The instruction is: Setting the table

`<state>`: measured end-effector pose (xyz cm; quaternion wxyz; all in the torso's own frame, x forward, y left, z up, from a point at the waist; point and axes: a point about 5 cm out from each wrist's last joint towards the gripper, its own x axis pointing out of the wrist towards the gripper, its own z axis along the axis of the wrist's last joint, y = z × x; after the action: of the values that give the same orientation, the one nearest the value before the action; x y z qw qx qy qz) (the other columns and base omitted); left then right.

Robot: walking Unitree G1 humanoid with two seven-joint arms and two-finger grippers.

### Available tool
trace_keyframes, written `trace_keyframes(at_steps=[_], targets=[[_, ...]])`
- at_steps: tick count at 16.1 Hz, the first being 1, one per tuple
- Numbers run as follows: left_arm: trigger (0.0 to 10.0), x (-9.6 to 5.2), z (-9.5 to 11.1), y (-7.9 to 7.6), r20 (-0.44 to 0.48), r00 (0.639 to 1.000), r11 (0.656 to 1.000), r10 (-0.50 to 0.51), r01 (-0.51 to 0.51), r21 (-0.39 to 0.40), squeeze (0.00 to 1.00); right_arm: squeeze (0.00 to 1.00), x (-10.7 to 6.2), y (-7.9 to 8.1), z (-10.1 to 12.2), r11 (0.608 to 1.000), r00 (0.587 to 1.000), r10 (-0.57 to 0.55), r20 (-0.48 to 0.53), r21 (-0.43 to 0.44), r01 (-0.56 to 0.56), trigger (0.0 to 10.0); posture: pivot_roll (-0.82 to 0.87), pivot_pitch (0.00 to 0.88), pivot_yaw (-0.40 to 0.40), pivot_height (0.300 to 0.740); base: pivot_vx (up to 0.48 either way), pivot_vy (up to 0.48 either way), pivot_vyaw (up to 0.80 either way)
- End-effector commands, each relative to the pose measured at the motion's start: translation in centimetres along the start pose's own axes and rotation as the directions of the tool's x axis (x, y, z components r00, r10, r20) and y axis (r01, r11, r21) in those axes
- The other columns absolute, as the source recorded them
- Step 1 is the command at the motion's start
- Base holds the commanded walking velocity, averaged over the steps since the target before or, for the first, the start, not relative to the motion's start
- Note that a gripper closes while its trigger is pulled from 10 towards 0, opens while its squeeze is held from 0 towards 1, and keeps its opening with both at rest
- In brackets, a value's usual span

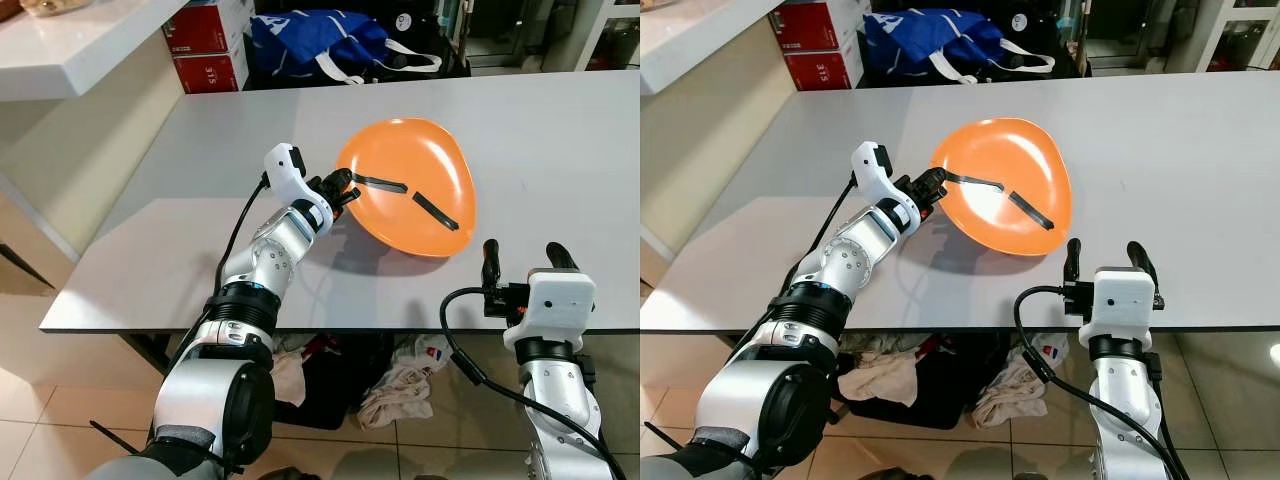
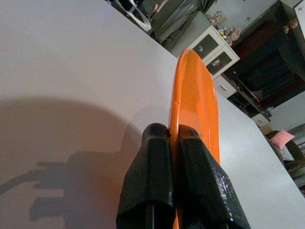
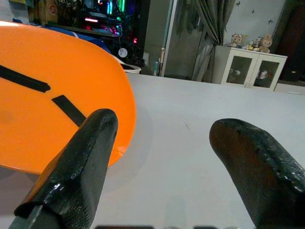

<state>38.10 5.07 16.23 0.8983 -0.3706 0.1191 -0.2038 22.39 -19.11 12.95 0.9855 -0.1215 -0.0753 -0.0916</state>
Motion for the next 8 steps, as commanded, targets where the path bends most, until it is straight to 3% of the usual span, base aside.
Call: trace_keyframes(at_steps=[1,8], targets=[[0.0,0.86,-0.38,-2.7,0.017,0.997,0.997,-0.073,0.073,-0.036,0.0,0.0,0.09,0.01,0.5,1.0,1.0,0.001,0.014,0.012,-0.001,10.0,-0.16,0.0,0.115,0.74,0.0,0.0,0.0],[0.0,0.86,-0.38,-2.7,0.017,0.997,0.997,-0.073,0.073,-0.036,0.0,0.0,0.09,0.01,0.5,1.0,1.0,0.001,0.014,0.012,-0.001,10.0,-0.16,0.0,0.115,0.74,0.0,0.0,0.0]])
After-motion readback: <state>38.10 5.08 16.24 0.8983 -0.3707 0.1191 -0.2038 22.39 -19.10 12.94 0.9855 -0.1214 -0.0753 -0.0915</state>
